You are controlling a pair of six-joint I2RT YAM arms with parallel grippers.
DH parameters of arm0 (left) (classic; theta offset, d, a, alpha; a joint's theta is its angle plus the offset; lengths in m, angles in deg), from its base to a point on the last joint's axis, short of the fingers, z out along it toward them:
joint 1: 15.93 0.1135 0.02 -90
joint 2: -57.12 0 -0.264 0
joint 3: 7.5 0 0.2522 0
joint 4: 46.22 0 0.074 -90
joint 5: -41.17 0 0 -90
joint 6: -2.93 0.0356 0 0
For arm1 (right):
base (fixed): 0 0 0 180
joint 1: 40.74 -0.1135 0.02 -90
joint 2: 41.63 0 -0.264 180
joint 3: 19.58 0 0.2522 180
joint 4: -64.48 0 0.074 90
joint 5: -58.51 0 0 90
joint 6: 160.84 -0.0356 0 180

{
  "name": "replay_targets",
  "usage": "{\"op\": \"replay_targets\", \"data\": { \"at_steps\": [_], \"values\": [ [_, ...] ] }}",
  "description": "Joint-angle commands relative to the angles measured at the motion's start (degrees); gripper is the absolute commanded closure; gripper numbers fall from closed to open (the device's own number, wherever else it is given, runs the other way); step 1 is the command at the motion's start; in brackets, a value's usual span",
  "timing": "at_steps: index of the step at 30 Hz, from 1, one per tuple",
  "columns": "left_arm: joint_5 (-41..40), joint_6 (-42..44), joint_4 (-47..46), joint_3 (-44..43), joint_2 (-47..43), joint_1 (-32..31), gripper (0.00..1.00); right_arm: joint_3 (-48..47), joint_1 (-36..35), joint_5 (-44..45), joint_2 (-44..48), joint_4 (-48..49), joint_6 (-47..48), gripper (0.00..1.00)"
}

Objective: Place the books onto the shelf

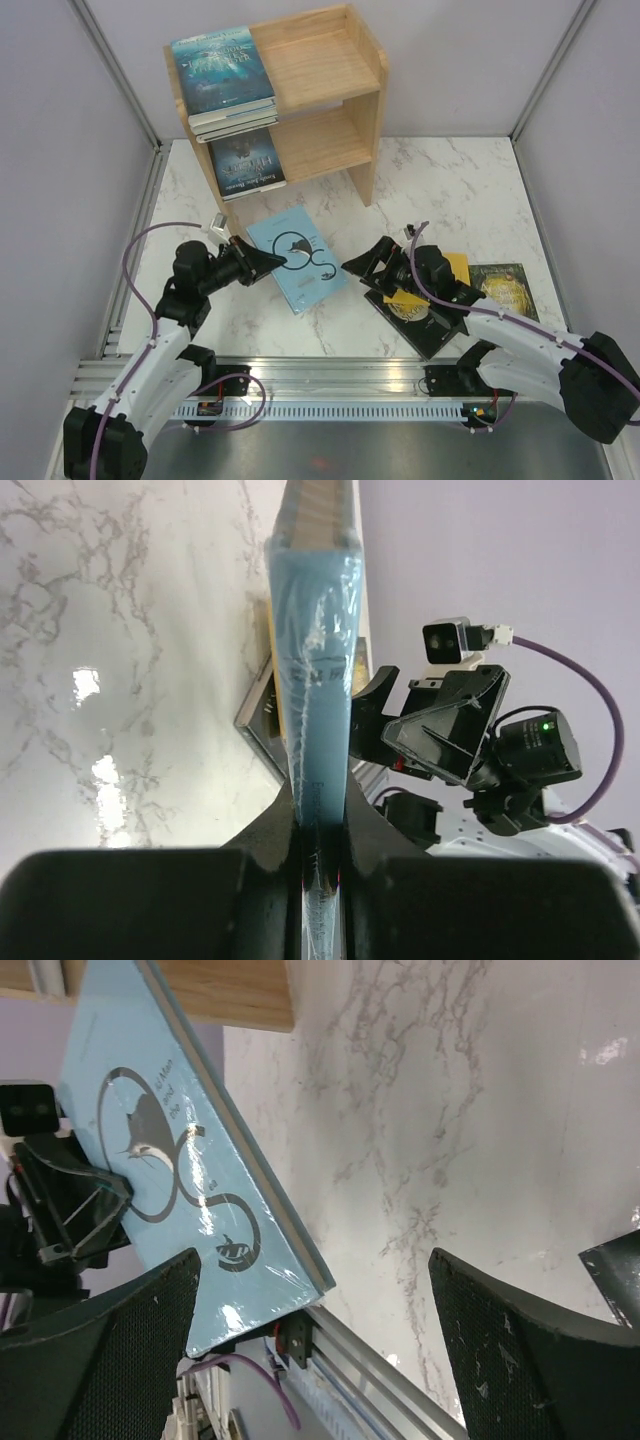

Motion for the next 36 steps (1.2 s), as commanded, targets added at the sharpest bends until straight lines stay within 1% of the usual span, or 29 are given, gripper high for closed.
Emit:
{"op": "replay_targets", "data": {
  "at_steps": [1,4,6,8,10,12,14,16,17,19,20,22,24,25,26,28,31,32,34,35,36],
  "values": [
    [4.8,-8.2,-9.4,-0.9,-0.8,0.4,0.98,1.3,-0.1,-0.3,3.2,3.9,-3.8,0.02],
    [5.4,-11.8,-13.5,1.4,-0.6,0.4,0.98,2.3,-0.2,-2.0,3.4,9.7,-6.9,0.02],
    [5.8,-14.0,-19.1,3.5,-0.6,0.4,0.98,2.3,-0.3,-3.2,2.5,12.2,-8.4,0.02],
    [5.8,-16.9,-22.7,4.5,-0.3,0.4,0.98,2.3,-0.8,-3.4,2.0,13.4,-9.1,0.02],
    [6.1,-17.3,-23.1,4.6,0.6,0.4,0.98,2.7,-1.5,-3.3,1.8,15.6,-10.5,0.03],
    [6.3,-17.9,-24.5,5.2,1.0,0.4,0.98,2.8,-2.0,-3.0,2.1,18.0,-11.4,0.06],
    [6.3,-18.3,-25.3,5.5,1.5,0.4,0.98,2.9,-2.6,-2.9,2.4,19.6,-12.5,0.11],
    [6.1,-18.2,-25.3,5.9,1.8,0.4,0.98,2.6,-3.2,-3.2,2.8,21.8,-13.5,0.30],
    [6.1,-18.2,-25.4,5.9,2.1,0.4,0.98,2.5,-3.4,-3.5,2.8,22.6,-13.7,0.44],
    [6.1,-18.2,-25.6,6.0,2.6,0.4,0.98,1.4,-4.1,-4.3,2.9,23.9,-14.0,0.57],
    [6.3,-18.2,-25.8,6.0,2.8,0.4,0.98,1.0,-4.3,-4.5,3.0,24.0,-13.8,0.68],
    [6.3,-18.2,-26.0,6.0,3.0,0.4,0.98,-0.4,-5.1,-4.5,3.1,23.5,-13.0,0.76],
    [6.7,-18.3,-26.2,6.0,3.3,0.4,0.98,-1.3,-5.6,-4.4,3.3,22.6,-12.0,0.91],
    [6.9,-18.3,-26.2,5.9,3.4,0.4,0.98,-1.3,-5.6,-4.3,3.3,22.6,-11.9,0.91],
    [7.3,-18.3,-26.1,5.6,3.4,0.4,0.98,-1.3,-5.7,-4.1,3.5,22.6,-12.0,0.99],
    [8.0,-17.5,-25.2,4.9,3.8,0.4,0.98,-1.0,-5.9,-3.8,4.0,23.1,-12.1,1.00],
    [9.3,-13.7,-18.6,2.1,4.5,0.4,0.83,-0.9,-6.1,-3.0,5.4,23.1,-12.4,1.00],
    [9.9,-12.7,-15.4,1.5,4.8,0.4,0.70,-1.0,-6.2,-2.5,6.5,22.9,-12.6,1.00],
    [10.5,-10.9,-13.6,0.5,5.0,0.4,0.57,-1.6,-6.2,-2.0,7.9,20.8,-12.4,1.00],
    [10.7,-10.3,-12.5,0.4,5.0,0.4,0.47,-1.8,-6.3,-1.4,9.5,18.4,-12.2,1.00],
    [10.7,-9.9,-11.7,0.4,4.9,0.4,0.42,-2.5,-6.2,-1.1,10.4,17.2,-11.9,1.00]
  ]
}}
